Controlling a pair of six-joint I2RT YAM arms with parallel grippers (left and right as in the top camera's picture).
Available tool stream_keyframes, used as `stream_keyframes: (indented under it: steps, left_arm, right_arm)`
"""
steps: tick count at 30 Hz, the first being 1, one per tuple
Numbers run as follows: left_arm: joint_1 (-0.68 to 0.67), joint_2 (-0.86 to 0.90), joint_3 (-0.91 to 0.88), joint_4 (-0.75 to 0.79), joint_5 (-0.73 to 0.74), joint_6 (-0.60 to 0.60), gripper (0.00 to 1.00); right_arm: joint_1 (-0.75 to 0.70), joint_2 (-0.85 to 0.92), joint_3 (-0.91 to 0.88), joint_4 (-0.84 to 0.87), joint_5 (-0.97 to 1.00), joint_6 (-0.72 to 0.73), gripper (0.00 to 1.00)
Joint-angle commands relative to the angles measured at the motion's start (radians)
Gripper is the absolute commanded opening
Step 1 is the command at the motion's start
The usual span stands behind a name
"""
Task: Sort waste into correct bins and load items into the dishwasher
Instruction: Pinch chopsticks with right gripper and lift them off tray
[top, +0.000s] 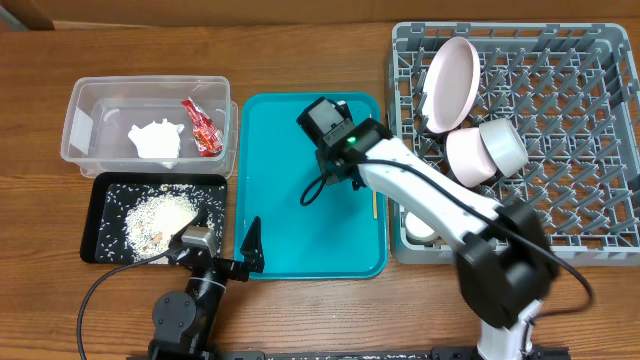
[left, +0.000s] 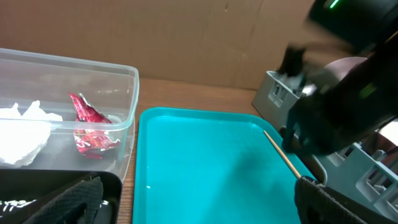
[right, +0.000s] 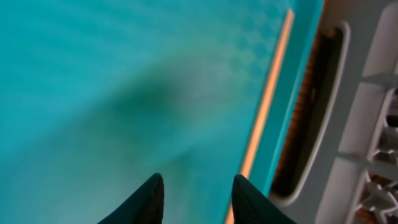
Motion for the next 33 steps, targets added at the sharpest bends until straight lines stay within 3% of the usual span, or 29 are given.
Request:
stream_keyframes:
  steps: [1, 13, 20, 33]
  left_arm:
    - [0.011, -0.01, -0.004, -0.001, 0.006, -0.011, 1.0]
    - [0.011, -0.01, -0.004, -0.001, 0.006, -0.011, 1.0]
    - [0.011, -0.01, -0.004, -0.001, 0.006, -0.011, 1.0]
    - [0.011, -0.01, -0.004, -0.001, 0.006, -0.011, 1.0]
  right_arm:
    - [-0.011, 0.109, 0.011, 0.009, 0.162, 0.028, 0.37]
    - [-0.029, 0.249, 0.011, -0.019, 0.132, 0.028, 0.37]
    - [-0.032, 0.25, 0.011, -0.074, -0.083, -0.019, 0.25]
    - [-0.069, 0.25, 0.012, -0.138, -0.116, -0.003, 0.33]
